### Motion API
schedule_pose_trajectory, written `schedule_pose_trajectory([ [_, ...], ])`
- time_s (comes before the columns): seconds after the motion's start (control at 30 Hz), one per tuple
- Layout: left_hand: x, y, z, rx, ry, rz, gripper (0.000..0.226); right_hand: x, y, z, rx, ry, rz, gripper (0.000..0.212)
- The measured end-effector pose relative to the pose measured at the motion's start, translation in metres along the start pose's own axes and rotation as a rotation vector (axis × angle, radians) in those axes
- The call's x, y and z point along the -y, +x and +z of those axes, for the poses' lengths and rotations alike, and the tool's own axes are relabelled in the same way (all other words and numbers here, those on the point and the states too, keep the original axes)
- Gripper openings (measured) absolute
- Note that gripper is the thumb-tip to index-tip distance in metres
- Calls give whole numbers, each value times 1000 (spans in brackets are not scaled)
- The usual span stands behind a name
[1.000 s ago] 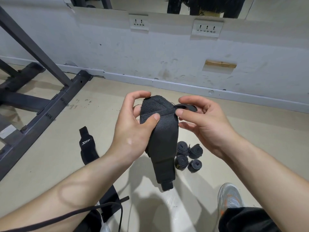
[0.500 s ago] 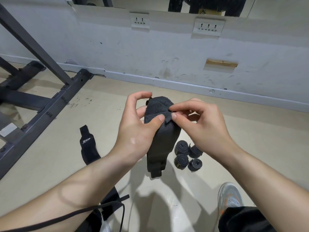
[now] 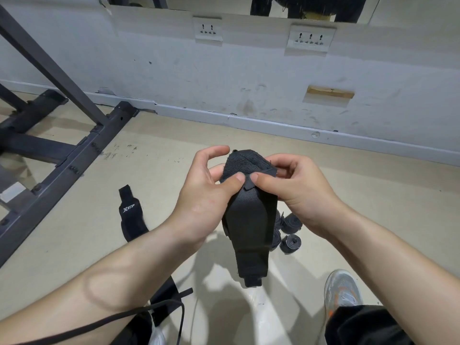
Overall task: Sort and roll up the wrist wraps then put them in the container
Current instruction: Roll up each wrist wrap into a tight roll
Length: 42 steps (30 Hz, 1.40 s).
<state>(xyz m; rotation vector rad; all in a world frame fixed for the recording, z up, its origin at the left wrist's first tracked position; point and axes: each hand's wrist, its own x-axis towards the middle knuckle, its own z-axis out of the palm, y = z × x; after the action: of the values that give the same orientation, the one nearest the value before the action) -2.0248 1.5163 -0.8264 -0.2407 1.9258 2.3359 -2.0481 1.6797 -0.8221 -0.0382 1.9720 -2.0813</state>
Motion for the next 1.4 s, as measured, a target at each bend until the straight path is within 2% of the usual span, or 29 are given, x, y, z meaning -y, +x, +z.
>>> schedule_pose_trajectory([
  [0.1,1,0,2,8,-27,-56,68,-4,1,1,-100,-61,-67,14],
  [0.2,4,1,2,-36,32,-64,73,-8,2,1,-142,-72,-78,15],
  [0.3,6,4,0,-41,22,-116,68,-8,2,1,-109,-84,-98,18],
  [0.37,5,4,-1,-5,-4,-132,54,-8,2,-1,-64,-78,-104,22],
  [0.43,2,2,-2,-12,-16,-113,36,-7,2,-4,-18,-48,-94,24],
  [0.63,-4,2,-6,8,-51,-64,21,-5,2,-8,98,76,-80,26],
  [0.77,-6,3,-7,62,-80,-70,25,-4,3,-8,166,128,-48,35],
  [0.97,-14,2,-8,124,-84,-119,39,-2,4,-10,180,149,-13,27],
  [1.1,-17,1,-9,115,-134,-155,45,2,6,-12,167,119,34,31],
  [1.17,-14,2,-11,92,-88,-137,38,2,6,-12,181,85,13,31],
  [1.27,-12,2,-11,117,27,-110,12,-1,6,-13,178,-3,-32,25],
  [1.33,-11,1,-12,147,84,-100,27,-3,7,-15,177,-32,-30,20],
  [1.4,-12,2,-12,148,116,-93,33,-4,8,-17,155,0,-12,23],
])
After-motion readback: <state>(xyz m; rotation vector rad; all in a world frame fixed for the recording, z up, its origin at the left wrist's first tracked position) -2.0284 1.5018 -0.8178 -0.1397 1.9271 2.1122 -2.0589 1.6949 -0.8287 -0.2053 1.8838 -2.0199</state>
